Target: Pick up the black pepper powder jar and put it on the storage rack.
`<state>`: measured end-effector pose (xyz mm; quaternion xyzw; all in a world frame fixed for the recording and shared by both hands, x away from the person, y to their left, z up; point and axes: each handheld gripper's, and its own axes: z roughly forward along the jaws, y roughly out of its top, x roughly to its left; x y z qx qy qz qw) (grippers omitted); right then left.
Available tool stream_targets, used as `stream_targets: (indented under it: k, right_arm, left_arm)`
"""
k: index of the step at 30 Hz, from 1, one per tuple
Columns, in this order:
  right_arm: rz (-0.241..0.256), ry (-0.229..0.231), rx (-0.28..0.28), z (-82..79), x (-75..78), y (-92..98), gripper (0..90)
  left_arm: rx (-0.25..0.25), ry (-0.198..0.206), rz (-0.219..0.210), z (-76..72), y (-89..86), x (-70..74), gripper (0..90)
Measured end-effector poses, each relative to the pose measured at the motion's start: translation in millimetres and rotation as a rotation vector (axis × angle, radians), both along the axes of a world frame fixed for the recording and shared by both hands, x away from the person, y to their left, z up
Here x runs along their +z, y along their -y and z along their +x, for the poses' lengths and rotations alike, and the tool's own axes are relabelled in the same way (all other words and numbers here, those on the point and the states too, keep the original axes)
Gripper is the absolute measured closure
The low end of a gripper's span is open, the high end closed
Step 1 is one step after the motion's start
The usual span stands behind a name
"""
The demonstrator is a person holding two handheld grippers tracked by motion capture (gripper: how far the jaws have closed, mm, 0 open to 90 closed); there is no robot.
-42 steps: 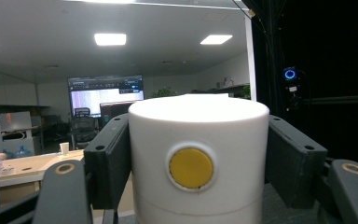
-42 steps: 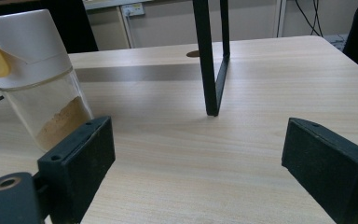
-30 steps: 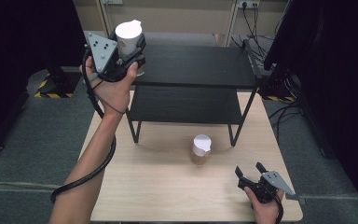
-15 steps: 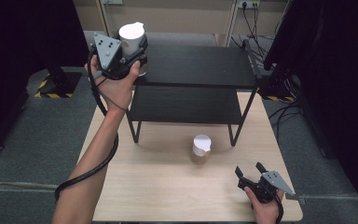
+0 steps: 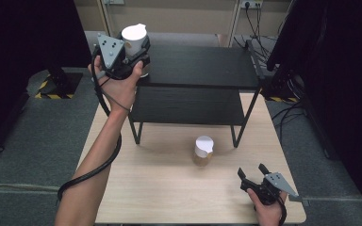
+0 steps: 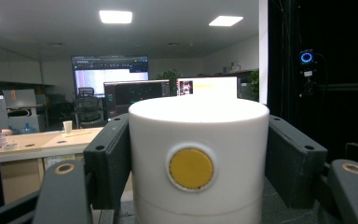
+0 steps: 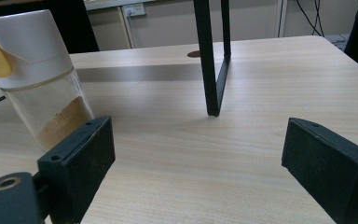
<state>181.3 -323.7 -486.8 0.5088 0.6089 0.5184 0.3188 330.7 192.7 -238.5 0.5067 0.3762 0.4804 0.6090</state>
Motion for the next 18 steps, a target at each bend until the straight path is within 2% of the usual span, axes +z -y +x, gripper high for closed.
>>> stream_targets:
  k: [5,10,15,18]
  right_arm:
    - [0.001,0.0,0.0,0.0,0.0,0.1,9.7]
    - [0.0,0.001,0.0,-0.1,-0.1,0.1,9.7]
    - [-0.002,0.002,0.001,-0.3,-0.2,-0.2,9.7]
    - [-0.002,0.002,0.001,-0.3,-0.2,-0.1,9.6]
  left_arm:
    - [-0.005,-0.008,0.007,2.1,-1.3,2.5,30.9]
    - [-0.007,-0.026,-0.01,4.9,-3.5,4.9,30.6]
    - [-0.014,-0.033,-0.01,6.9,-5.9,6.5,30.1]
    - [-0.016,-0.018,-0.027,6.9,-7.1,4.6,24.1]
